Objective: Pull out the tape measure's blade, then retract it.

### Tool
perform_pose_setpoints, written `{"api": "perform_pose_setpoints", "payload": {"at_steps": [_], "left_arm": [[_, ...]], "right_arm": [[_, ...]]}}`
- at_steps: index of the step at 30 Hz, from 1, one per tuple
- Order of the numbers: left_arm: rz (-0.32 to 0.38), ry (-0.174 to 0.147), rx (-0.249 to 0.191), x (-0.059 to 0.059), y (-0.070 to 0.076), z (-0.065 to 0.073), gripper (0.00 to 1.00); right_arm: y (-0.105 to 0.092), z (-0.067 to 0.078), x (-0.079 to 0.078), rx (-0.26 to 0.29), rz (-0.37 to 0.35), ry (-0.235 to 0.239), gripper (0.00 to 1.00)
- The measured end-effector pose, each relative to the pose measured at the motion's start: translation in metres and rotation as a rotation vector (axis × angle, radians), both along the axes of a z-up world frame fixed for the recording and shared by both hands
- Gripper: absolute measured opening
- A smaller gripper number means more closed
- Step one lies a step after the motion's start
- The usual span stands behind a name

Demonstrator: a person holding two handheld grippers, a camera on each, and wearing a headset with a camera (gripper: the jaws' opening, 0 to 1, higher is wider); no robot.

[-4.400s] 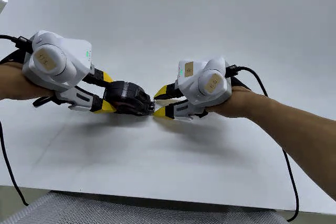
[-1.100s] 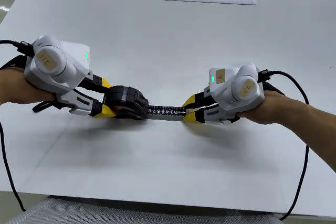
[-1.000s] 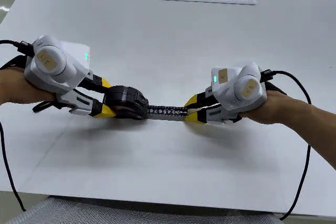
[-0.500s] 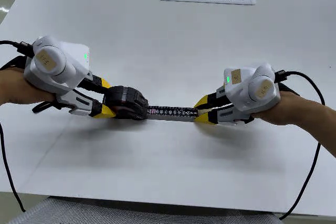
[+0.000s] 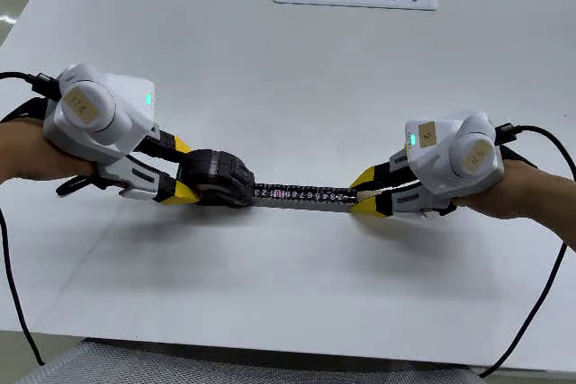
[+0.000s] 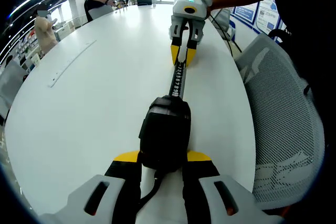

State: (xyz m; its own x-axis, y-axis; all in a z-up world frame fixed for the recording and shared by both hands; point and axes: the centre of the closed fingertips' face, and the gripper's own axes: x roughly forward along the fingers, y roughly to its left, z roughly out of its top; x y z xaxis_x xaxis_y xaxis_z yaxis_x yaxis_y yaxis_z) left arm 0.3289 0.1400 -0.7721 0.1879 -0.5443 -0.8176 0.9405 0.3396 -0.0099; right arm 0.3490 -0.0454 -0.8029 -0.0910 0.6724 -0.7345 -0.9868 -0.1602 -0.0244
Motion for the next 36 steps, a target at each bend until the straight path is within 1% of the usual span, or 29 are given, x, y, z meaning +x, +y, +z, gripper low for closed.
{"api": "perform_pose_setpoints", "payload": {"at_steps": [22,30,36], "left_arm": [[-0.002,0.004,0.009,0.000,-0.001,0.000,0.24],[0.002,0.006,0.009,0.000,-0.001,-0.001,0.24],[0.002,0.007,0.007,0.000,-0.002,-0.001,0.24]], "right_arm": [[-0.039,0.000,0.003,-0.042,-0.025,-0.005,0.08],[-0.055,0.000,0.008,-0.055,-0.038,-0.009,0.08],[-0.068,0.000,0.009,-0.077,-0.046,-0.012,0.08]]}}
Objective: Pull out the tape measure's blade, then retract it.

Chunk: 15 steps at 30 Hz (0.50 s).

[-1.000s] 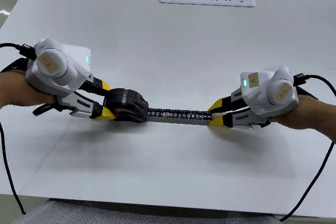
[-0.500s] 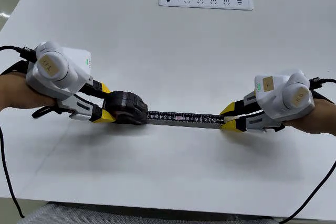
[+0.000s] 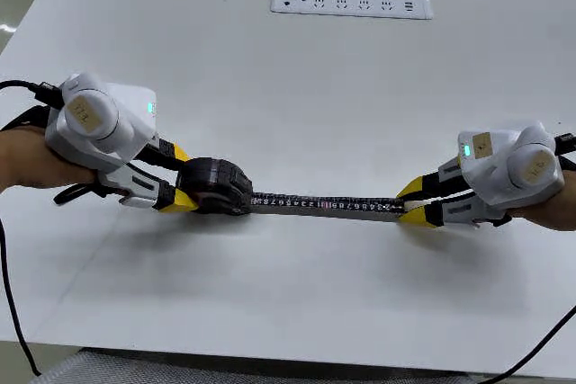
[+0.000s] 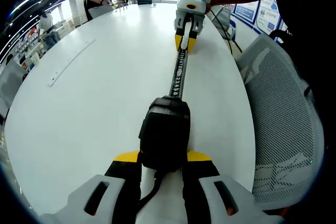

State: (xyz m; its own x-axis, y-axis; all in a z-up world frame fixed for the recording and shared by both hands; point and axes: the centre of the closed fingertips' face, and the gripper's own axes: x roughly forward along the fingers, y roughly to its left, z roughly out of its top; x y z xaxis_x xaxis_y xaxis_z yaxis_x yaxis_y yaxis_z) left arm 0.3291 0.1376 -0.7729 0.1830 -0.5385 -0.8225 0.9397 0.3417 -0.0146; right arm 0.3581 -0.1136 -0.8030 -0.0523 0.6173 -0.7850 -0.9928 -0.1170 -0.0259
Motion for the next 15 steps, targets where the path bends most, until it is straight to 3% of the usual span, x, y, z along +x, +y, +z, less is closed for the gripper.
{"api": "perform_pose_setpoints", "payload": {"at_steps": [15], "left_arm": [[-0.001,0.000,0.004,-0.001,0.001,0.000,0.24]], "right_arm": [[-0.021,0.001,0.001,-0.021,-0.025,-0.001,0.08]]}}
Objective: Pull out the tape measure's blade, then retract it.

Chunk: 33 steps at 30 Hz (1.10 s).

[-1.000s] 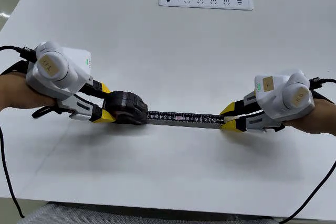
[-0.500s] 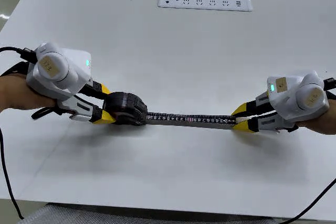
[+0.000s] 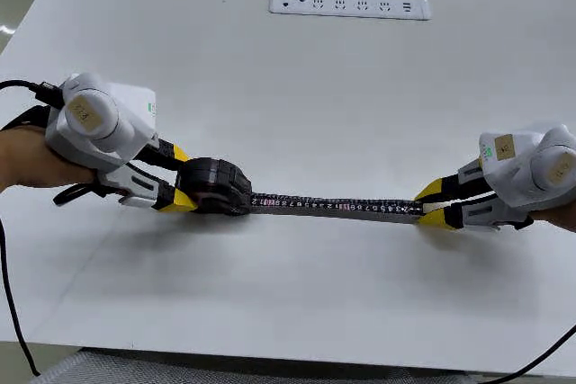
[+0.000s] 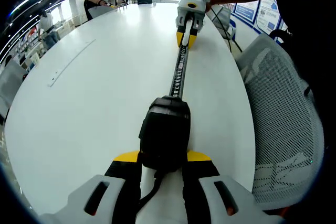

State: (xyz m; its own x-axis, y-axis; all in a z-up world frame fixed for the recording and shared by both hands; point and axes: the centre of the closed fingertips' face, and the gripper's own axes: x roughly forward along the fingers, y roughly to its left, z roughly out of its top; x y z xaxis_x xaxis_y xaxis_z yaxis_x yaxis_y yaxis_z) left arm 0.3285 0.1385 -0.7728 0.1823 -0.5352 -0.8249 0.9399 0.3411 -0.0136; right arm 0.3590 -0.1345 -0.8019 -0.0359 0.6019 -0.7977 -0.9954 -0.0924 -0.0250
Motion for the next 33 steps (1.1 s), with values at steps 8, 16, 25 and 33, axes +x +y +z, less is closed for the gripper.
{"api": "perform_pose_setpoints", "payload": {"at_steps": [8,16,25,33], "left_arm": [[-0.001,-0.002,0.004,0.0000,-0.0008,0.0007,0.24],[-0.009,-0.007,0.015,0.0004,-0.0007,0.0009,0.25],[-0.021,-0.001,0.024,0.0002,-0.0014,0.0008,0.25],[-0.027,0.011,0.035,-0.0008,-0.0022,0.0005,0.26]], "right_arm": [[-0.0014,0.0005,0.0006,-0.008,-0.001,-0.002,0.08],[-0.0009,0.0004,0.0006,-0.031,0.011,-0.002,0.09],[-0.0015,0.0002,-0.0004,-0.071,0.042,-0.004,0.10],[-0.0021,-0.0007,-0.0005,-0.086,0.040,-0.011,0.11]]}}
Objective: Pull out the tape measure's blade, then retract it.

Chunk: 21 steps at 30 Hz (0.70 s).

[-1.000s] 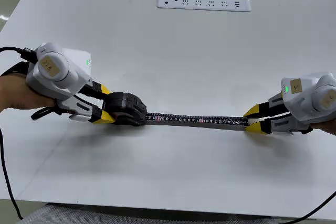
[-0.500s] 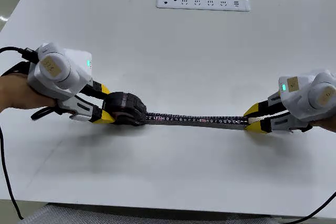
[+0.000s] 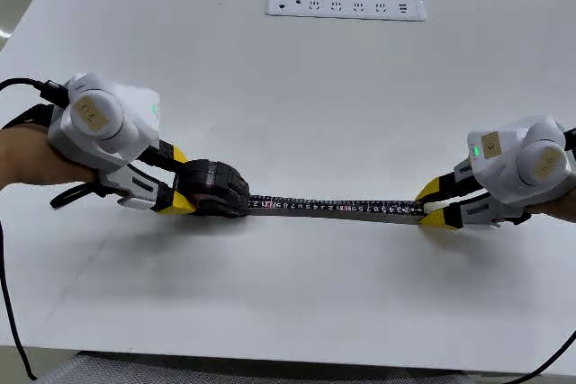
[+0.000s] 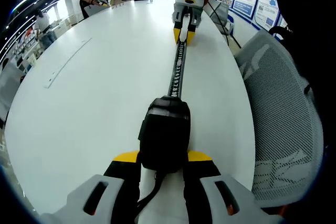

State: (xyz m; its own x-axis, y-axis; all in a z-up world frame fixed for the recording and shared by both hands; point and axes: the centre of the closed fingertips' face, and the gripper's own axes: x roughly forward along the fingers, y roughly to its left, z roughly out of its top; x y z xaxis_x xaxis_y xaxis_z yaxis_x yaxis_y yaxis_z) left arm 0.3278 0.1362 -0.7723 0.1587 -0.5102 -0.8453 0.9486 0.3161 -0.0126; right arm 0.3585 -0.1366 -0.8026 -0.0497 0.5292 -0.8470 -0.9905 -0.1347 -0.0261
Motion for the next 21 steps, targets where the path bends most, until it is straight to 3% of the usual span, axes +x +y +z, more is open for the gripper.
{"api": "perform_pose_setpoints", "payload": {"at_steps": [1,16,21], "left_arm": [[0.000,0.001,0.000,0.0002,0.0003,-0.0001,0.26],[0.006,-0.014,0.019,0.0034,0.0007,-0.0011,0.31],[0.021,-0.016,0.006,0.0036,-0.0004,0.0031,0.33]], "right_arm": [[-0.0018,-0.0025,0.0012,-0.019,-0.013,0.001,0.11],[0.0005,-0.0033,0.0012,-0.013,-0.015,-0.017,0.12],[-0.0036,-0.0008,0.0001,-0.009,-0.030,-0.019,0.13]]}}
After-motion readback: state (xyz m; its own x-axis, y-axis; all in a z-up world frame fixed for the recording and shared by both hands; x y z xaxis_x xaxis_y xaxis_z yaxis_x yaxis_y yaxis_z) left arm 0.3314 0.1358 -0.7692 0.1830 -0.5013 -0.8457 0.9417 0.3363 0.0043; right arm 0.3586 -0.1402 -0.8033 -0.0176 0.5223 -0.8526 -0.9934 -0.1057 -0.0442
